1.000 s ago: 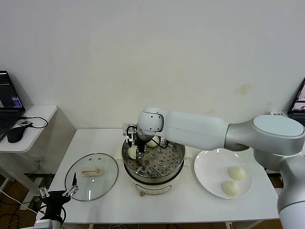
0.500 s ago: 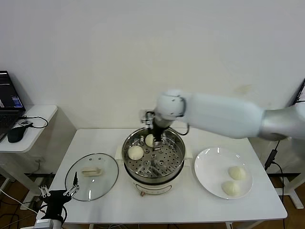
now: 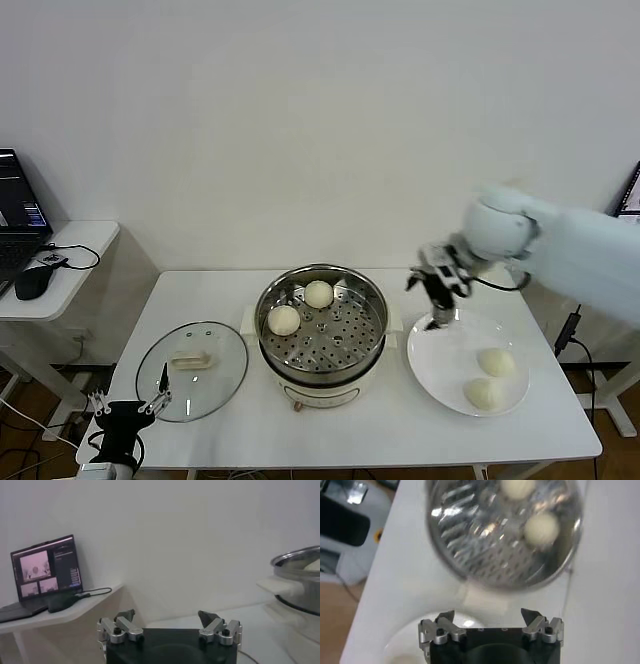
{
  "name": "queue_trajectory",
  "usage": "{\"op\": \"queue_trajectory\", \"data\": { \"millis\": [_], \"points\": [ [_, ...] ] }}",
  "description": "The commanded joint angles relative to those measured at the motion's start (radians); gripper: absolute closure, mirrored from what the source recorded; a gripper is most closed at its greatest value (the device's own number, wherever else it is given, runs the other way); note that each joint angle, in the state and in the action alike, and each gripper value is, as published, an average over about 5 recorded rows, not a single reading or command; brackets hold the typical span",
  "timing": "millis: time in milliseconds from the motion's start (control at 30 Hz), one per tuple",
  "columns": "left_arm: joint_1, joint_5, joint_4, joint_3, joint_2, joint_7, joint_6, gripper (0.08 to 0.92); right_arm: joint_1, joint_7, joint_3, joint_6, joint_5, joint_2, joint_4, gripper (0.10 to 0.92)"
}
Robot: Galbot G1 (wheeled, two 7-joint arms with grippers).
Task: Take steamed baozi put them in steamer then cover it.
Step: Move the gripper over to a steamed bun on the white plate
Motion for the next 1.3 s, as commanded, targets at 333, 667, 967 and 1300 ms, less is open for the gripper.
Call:
{"op": "queue_trajectory", "data": {
  "millis": [333,667,967,1300],
  "points": [
    [0.022,0.017,-0.003,0.000,-0.013,0.000,0.000,0.177,-0.603,-0.023,0.349,0.103,-0.297,-0.239,0.020,0.202],
    [0.025,0.024,0.004,-0.001,-0.021,0.002,0.000,0.177,-0.704,0.002,0.429,0.103,-0.335,-0.172,-0.049,0.203],
    [0.019,0.024,0.011,-0.008,-0.022,0.003,0.001,0.177,-0.715,0.022,0.439,0.099,-0.359,-0.103,-0.121,0.203],
    [0.013,0.022,0.023,-0.013,-0.022,0.002,0.001,0.177,-0.696,0.025,0.424,0.083,-0.354,-0.068,-0.158,0.235]
  ]
}}
